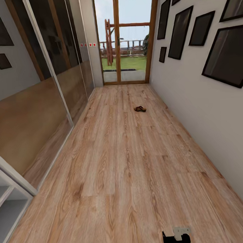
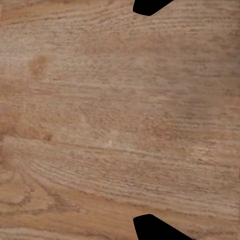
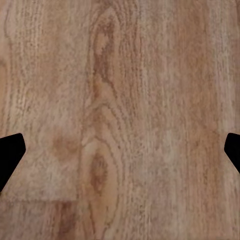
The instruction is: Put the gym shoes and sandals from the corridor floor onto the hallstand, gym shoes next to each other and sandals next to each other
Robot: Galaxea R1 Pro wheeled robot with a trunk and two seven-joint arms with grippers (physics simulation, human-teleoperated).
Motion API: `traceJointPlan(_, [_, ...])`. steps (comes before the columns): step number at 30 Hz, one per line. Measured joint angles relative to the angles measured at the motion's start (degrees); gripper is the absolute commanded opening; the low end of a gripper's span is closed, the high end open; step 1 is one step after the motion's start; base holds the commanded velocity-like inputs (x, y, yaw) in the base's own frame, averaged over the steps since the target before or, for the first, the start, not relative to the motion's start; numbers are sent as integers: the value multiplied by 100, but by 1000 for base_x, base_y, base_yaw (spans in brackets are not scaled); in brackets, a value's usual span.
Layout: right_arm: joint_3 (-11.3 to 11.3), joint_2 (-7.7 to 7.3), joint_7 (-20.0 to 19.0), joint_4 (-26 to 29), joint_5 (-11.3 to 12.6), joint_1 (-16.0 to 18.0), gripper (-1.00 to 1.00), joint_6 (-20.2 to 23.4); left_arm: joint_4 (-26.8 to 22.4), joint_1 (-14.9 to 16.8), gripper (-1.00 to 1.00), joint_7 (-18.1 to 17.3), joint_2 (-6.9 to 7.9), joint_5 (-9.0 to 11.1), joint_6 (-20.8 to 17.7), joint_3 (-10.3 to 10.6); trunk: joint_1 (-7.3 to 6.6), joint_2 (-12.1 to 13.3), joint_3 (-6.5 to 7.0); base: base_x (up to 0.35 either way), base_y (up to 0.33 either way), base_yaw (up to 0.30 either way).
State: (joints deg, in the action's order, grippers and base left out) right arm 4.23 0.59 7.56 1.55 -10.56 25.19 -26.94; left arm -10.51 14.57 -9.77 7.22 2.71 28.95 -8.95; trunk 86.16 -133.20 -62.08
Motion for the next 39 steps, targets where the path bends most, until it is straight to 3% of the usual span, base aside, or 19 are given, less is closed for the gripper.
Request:
traceJointPlan(18, [0, 0, 0, 0, 0, 0, 100, 0, -1, -2, 100, 0, -1, 0, -1, 0, -1, 0, 0, 327, -25, 0])
traceJointPlan(39, [-7, 1, -7, 0, 0, 0, 100, -1, 0, -1, 100, 0, -1, 0, -1, -7, 0, 0, 0, 296, -169, 0])
